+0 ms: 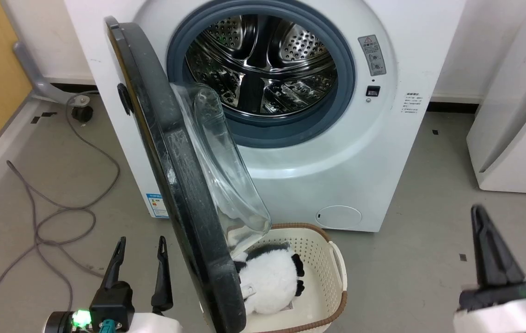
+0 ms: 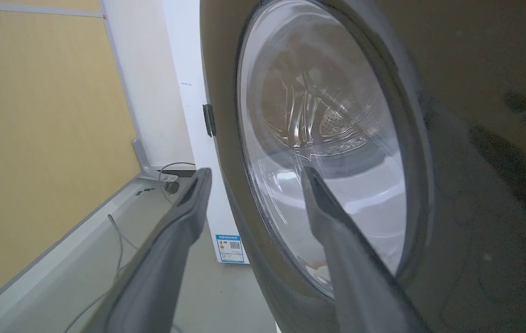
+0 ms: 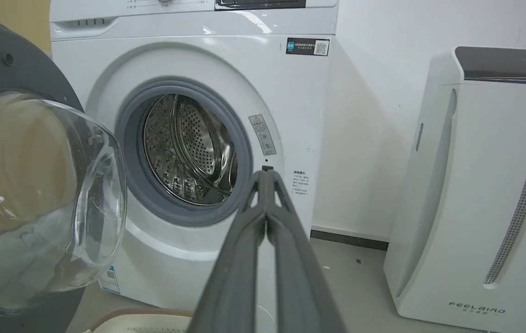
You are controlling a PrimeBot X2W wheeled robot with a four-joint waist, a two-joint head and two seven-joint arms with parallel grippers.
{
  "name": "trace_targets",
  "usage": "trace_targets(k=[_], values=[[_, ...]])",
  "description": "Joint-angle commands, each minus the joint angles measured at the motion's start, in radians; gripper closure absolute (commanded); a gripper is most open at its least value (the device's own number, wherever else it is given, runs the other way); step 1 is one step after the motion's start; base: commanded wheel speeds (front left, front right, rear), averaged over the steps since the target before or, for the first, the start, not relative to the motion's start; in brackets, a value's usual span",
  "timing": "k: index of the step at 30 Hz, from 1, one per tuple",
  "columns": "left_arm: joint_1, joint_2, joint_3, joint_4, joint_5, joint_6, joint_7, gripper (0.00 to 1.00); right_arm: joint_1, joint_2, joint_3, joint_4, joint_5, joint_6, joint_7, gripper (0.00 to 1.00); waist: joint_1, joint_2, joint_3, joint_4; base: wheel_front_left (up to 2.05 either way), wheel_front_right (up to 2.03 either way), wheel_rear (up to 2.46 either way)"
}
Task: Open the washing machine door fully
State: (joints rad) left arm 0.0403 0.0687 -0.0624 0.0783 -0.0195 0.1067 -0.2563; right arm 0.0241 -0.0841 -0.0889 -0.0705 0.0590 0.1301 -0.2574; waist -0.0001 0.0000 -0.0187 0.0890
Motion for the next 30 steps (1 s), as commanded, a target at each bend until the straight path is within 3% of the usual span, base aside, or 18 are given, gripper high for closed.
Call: trace_targets(k=[1, 5, 7, 18, 19, 20, 21, 30], values=[[0.007, 0.000, 0.002, -0.003, 0.003, 0.001, -0.006, 0.00, 0.019, 0.009, -0.001, 0.008, -0.006, 0.001, -0.004, 1.00, 0.0001, 0.0000, 0.001, 0.000, 0.00, 0.00, 0.00], [0.007, 0.000, 0.004, -0.003, 0.003, -0.001, -0.006, 0.00, 0.045, 0.025, -0.010, 0.060, 0.008, 0.001, -0.004, 0.97, 0.0001, 0.0000, 0.002, -0.001, 0.00, 0.00, 0.00], [0.007, -0.001, 0.005, -0.002, 0.003, -0.001, -0.006, 0.00, 0.054, 0.030, -0.017, 0.099, 0.015, 0.001, -0.004, 0.00, 0.0001, 0.0000, 0.002, 0.000, 0.00, 0.00, 0.00], [0.006, -0.003, 0.012, 0.004, 0.001, 0.003, -0.006, 0.00, 0.055, 0.034, -0.003, 0.180, 0.016, 0.001, -0.004, 0.00, 0.0001, 0.0000, 0.001, 0.007, 0.00, 0.00, 0.00], [0.005, -0.004, 0.015, 0.003, -0.001, 0.005, -0.006, 0.11, 0.054, 0.034, -0.003, 0.180, 0.015, 0.001, -0.004, 0.00, 0.0001, 0.0000, 0.000, 0.007, 0.00, 0.00, 0.00], [0.003, -0.004, 0.020, -0.001, -0.001, 0.007, -0.006, 0.68, 0.054, 0.034, -0.004, 0.181, 0.013, 0.001, -0.004, 0.00, 0.0001, 0.0000, 0.000, 0.007, 0.00, 0.00, 0.00], [0.002, -0.003, 0.023, -0.006, -0.001, 0.009, -0.006, 1.00, 0.054, 0.034, -0.005, 0.181, 0.011, 0.001, -0.004, 0.00, 0.0001, 0.0000, -0.001, 0.008, 0.00, 0.00, 0.00], [-0.075, 0.018, 0.043, -0.138, 0.002, -0.007, -0.006, 1.00, 0.059, 0.034, -0.017, 0.172, 0.001, 0.001, -0.004, 0.00, 0.0001, 0.0000, -0.005, 0.025, 0.00, 0.00, 0.00]])
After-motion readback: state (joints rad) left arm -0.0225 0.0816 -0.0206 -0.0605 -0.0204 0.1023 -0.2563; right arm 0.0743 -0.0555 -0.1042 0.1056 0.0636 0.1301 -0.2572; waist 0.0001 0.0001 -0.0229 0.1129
